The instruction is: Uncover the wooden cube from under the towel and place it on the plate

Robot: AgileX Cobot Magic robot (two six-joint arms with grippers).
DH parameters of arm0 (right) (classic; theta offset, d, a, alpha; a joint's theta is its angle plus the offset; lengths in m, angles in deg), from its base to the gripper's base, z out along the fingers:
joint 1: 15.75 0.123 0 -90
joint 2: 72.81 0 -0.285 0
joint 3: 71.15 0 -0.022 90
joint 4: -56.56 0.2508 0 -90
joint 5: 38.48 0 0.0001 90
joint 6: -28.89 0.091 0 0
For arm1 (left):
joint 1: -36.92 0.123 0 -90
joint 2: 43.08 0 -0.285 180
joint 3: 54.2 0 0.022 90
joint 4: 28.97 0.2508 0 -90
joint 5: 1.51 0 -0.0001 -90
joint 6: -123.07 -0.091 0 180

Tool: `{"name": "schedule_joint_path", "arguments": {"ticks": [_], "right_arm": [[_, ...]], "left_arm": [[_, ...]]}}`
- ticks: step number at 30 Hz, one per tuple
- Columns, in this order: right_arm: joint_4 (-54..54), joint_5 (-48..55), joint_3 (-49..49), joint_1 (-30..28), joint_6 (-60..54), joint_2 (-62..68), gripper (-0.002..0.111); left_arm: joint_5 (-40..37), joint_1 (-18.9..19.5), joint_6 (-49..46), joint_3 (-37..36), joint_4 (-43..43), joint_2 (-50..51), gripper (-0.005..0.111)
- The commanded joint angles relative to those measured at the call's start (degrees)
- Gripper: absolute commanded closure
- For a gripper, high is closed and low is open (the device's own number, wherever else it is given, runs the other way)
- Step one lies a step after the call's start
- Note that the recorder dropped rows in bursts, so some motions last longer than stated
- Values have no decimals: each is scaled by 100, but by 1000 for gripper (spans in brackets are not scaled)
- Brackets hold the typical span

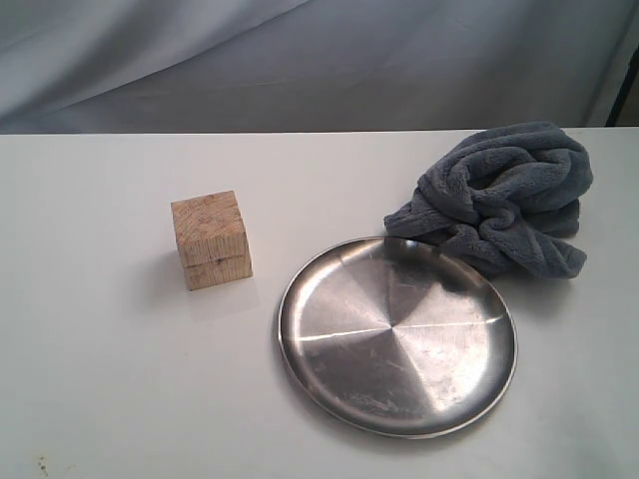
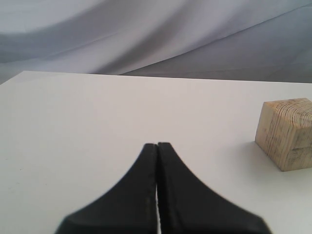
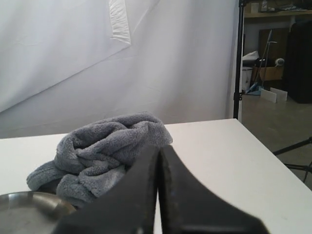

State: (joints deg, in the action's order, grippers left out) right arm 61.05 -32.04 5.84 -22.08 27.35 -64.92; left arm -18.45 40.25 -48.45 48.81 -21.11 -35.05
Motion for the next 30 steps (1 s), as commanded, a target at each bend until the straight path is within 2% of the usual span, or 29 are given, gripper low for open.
{"name": "schedule_joint_path", "arguments": {"ticks": [1,7,26,30], "right_arm": [[-68,316,23,-52,-2,-11,108],[-68,659,23,-52,-260,-11,108],[-68,787,23,-52,-403,-11,108],[188,-748,23,-41,-403,-11,108]], "left_arm": [[41,7,25,-23,1,-24,107],[41,7,25,-23,1,-24,107],[41,7,25,-23,1,-24,107],[41,7,25,-23,1,-24,107]]}}
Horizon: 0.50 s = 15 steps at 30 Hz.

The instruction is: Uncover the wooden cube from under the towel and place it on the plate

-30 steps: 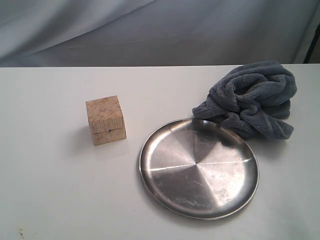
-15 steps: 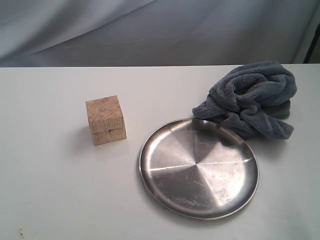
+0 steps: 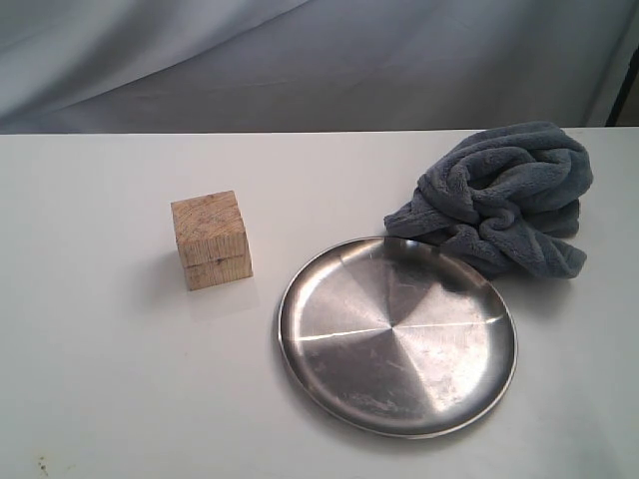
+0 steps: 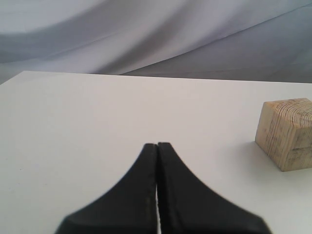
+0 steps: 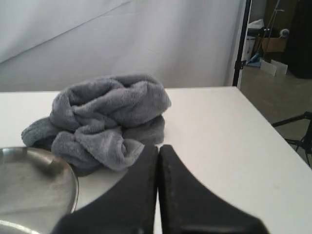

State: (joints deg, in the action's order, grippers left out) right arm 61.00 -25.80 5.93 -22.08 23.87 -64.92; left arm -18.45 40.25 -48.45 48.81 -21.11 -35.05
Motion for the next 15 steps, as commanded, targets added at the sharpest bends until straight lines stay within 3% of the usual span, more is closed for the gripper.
{"name": "schedule_joint_path", "arguments": {"ticks": [1,8,13,15], "right_arm": [[346,-1659,14,-41,-35,-11,108],[603,-820,-1067,-41,-13,226,108],[702,-225,-2098,-41,-120,1388,108],[1025,154,-2748,-31,-120,2456,108]], "left_arm": [[41,7,25,-23,1,-24,107],[41,7,15,-23,1,-24,107],[41,7,15,-23,1,-24,107],[41,7,15,-23,1,-24,107]]}}
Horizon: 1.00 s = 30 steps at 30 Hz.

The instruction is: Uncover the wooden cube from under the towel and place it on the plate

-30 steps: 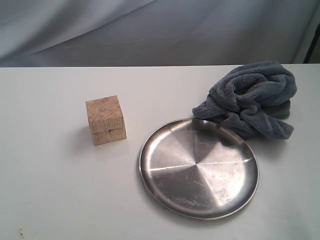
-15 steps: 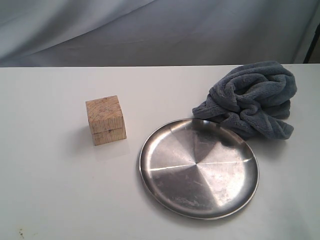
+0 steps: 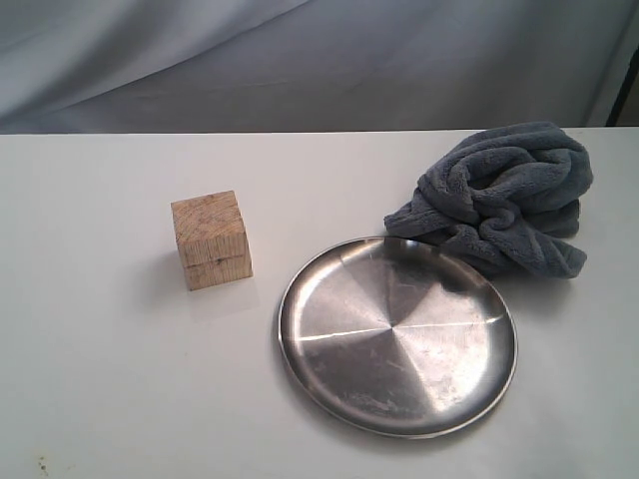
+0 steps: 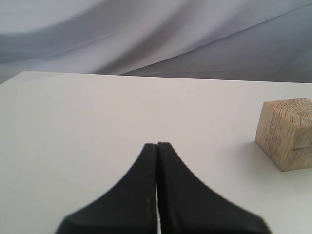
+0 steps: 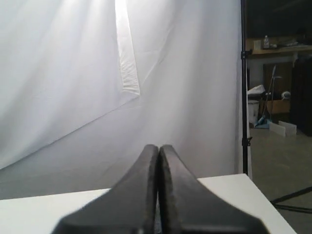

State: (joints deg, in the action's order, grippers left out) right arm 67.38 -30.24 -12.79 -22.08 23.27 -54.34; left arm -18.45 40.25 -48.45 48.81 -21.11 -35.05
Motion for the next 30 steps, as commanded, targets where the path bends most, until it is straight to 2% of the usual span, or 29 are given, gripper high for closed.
{"name": "schedule_joint_path", "arguments": {"ticks": [1,4,6,8,10,11,14,16,18,28,30], "right_arm": [[557,958,-1271,-31,-60,2175,108],[1135,1362,-1781,143,-85,3627,108],[1902,1372,-1899,369,-85,4602,108],[2752,1177,-1925,603,-85,5417,108],[4466,574,-1925,855,-85,6121,108],[4725,454,-1925,932,-109,6303,108],[4865,565,-2056,1132,-1005,6632,108],[4862,1167,-2581,1411,-2799,6832,108],[4888,1960,-3254,1860,-3785,7087,108],[4788,2765,-5239,3561,-4857,8389,108],[4667,2700,-5501,3797,-4857,8613,102]], "left_arm": [[41,7,15,-23,1,-24,107],[41,7,15,-23,1,-24,107],[41,7,15,-23,1,-24,107],[41,7,15,-23,1,-24,107],[41,7,15,-23,1,-24,107],[41,7,15,-23,1,-24,107],[41,7,15,-23,1,-24,107],[41,7,15,-23,1,-24,107],[41,7,15,-23,1,-24,107],[41,7,15,-23,1,-24,107],[41,7,15,-23,1,-24,107]]}}
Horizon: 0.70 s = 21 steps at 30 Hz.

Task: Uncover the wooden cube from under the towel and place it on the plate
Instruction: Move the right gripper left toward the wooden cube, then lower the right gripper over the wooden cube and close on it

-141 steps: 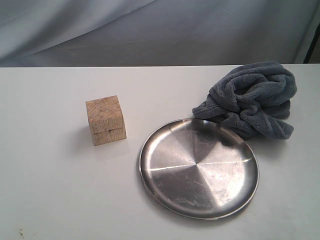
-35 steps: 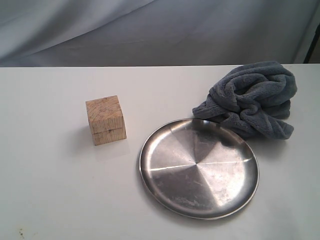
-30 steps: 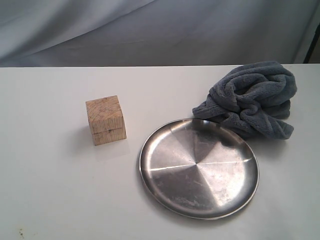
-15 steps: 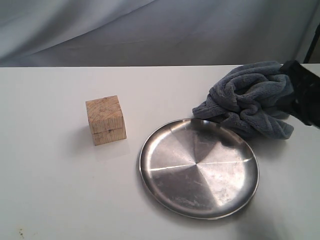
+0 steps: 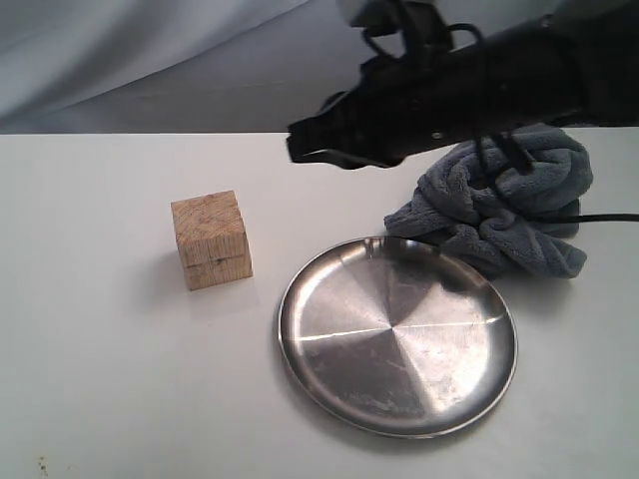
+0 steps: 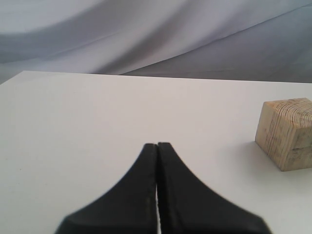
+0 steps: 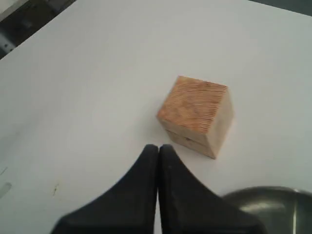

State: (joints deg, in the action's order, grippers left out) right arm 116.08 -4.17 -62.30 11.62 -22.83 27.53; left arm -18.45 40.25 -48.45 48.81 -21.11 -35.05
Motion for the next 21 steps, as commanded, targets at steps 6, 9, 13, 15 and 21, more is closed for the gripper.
{"name": "schedule_joint_path", "arguments": {"ticks": [6,9,13,15,21], "right_arm": [[-1275,93,-1098,864,-224,1066,45],[-1981,-755,-1109,1148,-200,1261,3],[-1745,-2350,-1109,1330,480,1638,3],[-1592,-3001,-1109,1368,555,1933,3],[-787,-3430,-1661,1575,804,2862,5]], "left_arm": [[41,7,15,-23,1,-24,107],[41,7,15,-23,1,-24,107],[41,7,15,-23,1,-24,107],[41,7,15,-23,1,-24,107],[41,7,15,-23,1,-24,107]]}}
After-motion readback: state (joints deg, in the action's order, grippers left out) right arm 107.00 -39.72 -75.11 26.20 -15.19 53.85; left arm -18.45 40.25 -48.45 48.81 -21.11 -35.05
